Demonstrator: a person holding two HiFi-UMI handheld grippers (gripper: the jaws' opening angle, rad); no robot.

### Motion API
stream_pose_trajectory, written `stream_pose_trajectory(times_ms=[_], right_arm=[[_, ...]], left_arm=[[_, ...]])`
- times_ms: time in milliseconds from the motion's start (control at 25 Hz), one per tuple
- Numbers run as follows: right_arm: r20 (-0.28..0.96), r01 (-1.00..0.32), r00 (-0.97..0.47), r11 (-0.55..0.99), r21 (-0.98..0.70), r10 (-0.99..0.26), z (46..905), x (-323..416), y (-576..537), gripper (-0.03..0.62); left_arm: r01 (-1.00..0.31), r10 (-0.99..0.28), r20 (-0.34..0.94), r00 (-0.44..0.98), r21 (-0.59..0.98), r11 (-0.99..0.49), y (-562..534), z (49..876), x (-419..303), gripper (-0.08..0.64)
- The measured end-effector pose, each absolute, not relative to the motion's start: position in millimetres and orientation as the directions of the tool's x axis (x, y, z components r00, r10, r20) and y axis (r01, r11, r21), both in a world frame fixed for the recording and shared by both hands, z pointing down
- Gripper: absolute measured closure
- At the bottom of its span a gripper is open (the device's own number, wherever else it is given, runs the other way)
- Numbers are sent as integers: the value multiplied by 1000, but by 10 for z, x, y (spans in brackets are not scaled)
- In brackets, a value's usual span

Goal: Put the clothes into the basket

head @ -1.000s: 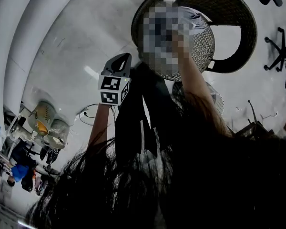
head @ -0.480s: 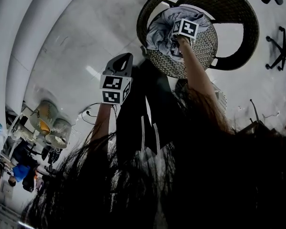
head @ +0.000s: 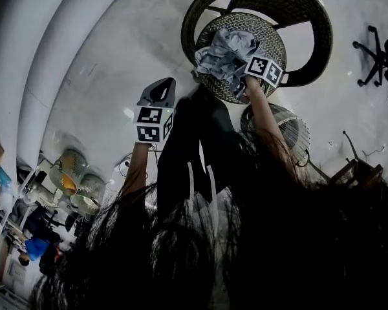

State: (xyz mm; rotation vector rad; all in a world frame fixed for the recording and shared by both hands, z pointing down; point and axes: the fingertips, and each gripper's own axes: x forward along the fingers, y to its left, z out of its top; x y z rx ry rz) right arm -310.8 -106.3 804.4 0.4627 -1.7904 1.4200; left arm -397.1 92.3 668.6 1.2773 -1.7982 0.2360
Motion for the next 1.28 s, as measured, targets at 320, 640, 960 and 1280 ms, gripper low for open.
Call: stream_pose_trajectory(times_ms=[320, 640, 960, 1280], right_arm=[[656, -601, -744, 303, -739, 123, 7059, -2966, -890, 508], [594, -532, -801, 364, -764, 76, 6129, -2731, -756, 509], [564, -500, -824, 397, -769, 53, 5555, -2465, -526, 509], [504, -476, -863, 381, -792, -30, 5125, -2278, -221, 509]], left_arm=[[-870, -712, 700, -59, 314, 381, 881, 6173, -3746, 538], [-905, -746, 665, -33, 298, 305, 883, 5677, -3459, 538], [-913, -790, 613, -17, 312, 262, 879, 5216, -3350, 538], [-938, -819, 573, 30, 300, 176, 1058, 4930, -3258, 538]])
